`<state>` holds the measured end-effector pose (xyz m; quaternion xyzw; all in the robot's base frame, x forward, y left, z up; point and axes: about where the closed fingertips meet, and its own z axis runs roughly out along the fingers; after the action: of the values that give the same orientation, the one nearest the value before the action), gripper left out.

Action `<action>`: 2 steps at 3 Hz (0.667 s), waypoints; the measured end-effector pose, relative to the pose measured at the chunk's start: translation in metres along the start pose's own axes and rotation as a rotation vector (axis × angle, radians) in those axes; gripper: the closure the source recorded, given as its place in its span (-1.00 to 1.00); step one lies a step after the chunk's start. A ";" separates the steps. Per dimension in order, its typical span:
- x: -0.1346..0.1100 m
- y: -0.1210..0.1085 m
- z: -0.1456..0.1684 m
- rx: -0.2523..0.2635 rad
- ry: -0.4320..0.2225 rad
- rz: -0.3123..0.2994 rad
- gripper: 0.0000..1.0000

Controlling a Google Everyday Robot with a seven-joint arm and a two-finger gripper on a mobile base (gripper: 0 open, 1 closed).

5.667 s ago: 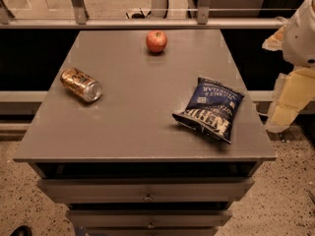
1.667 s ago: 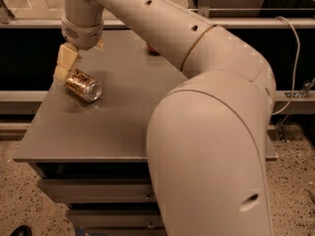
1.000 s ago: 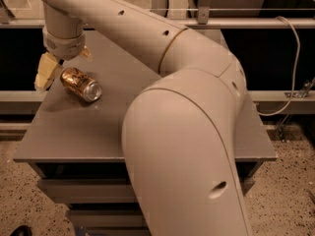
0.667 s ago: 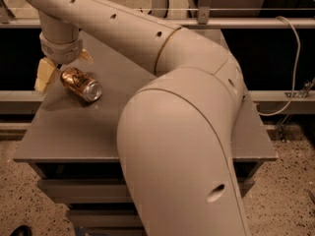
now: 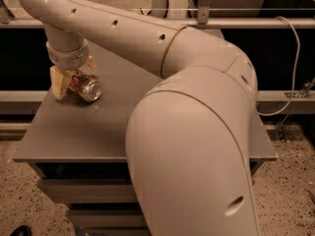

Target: Place orange can upright

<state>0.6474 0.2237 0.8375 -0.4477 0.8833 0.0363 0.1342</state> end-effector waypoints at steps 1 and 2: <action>0.004 -0.006 -0.002 0.017 -0.011 0.002 -0.05; 0.002 -0.015 -0.013 0.040 -0.058 -0.016 0.57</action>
Offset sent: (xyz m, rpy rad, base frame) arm 0.0130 -0.0188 0.0282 0.0372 -0.1119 0.0140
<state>0.6555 0.2113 0.8507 -0.4509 0.8759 0.0304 0.1689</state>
